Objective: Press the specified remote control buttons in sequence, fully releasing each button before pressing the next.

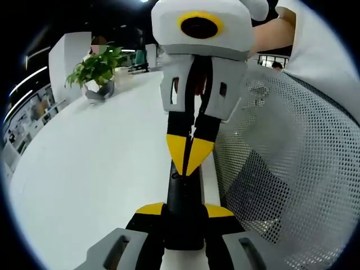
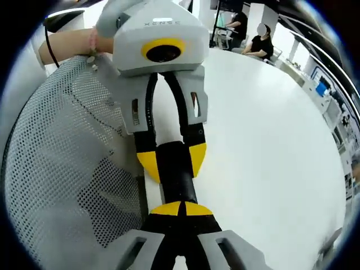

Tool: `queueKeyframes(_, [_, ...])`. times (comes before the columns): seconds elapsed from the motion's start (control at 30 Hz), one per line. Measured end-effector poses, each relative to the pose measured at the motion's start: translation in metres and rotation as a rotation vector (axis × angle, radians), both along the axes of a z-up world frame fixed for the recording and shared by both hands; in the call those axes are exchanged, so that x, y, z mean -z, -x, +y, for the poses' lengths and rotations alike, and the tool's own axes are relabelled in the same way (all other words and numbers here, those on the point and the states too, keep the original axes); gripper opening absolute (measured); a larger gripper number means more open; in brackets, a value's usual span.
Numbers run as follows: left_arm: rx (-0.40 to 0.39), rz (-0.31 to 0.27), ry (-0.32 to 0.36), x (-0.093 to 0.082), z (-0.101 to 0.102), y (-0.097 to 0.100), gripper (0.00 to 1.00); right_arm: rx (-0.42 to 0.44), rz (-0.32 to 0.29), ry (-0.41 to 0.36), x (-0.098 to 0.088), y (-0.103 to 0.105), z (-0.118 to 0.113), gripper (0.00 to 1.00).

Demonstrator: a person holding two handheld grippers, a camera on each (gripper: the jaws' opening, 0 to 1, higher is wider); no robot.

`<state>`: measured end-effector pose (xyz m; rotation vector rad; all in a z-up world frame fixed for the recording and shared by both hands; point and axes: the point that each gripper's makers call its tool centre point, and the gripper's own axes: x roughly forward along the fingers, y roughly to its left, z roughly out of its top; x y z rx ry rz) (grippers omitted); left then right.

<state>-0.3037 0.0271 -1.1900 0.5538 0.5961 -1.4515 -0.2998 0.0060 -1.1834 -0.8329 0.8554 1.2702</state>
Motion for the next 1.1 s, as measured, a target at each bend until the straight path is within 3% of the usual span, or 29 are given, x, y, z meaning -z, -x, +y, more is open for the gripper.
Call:
queueKeyframes(0.27, [-0.006, -0.001, -0.004, 0.0005, -0.0013, -0.0014, 0.25, -0.031, -0.021, 0.021, 0.0006, 0.0001, 0.001, 0.0])
queueKeyframes(0.47, [-0.01, -0.001, -0.004, 0.001, -0.0024, -0.0026, 0.25, -0.081, 0.007, 0.077, 0.0018, -0.0013, 0.0025, 0.0])
queueKeyframes(0.8, [-0.006, 0.005, 0.005, 0.0012, -0.0039, -0.0039, 0.25, -0.028, 0.07, 0.065, 0.0011, -0.003, 0.0002, 0.0])
queueKeyframes(0.93, [-0.008, 0.007, 0.006, 0.0011, -0.0041, -0.004, 0.25, -0.008, 0.067, 0.044, 0.0016, -0.0021, -0.0001, 0.0])
queueKeyframes(1.03, [-0.011, 0.008, 0.009, 0.0012, -0.0042, -0.0041, 0.25, 0.102, 0.102, 0.013, 0.001, -0.0027, 0.0008, 0.0])
queueKeyframes(1.1, [-0.011, 0.008, 0.008, 0.0011, -0.0042, -0.0041, 0.25, 0.053, 0.091, 0.023, 0.0011, -0.0033, 0.0026, 0.0])
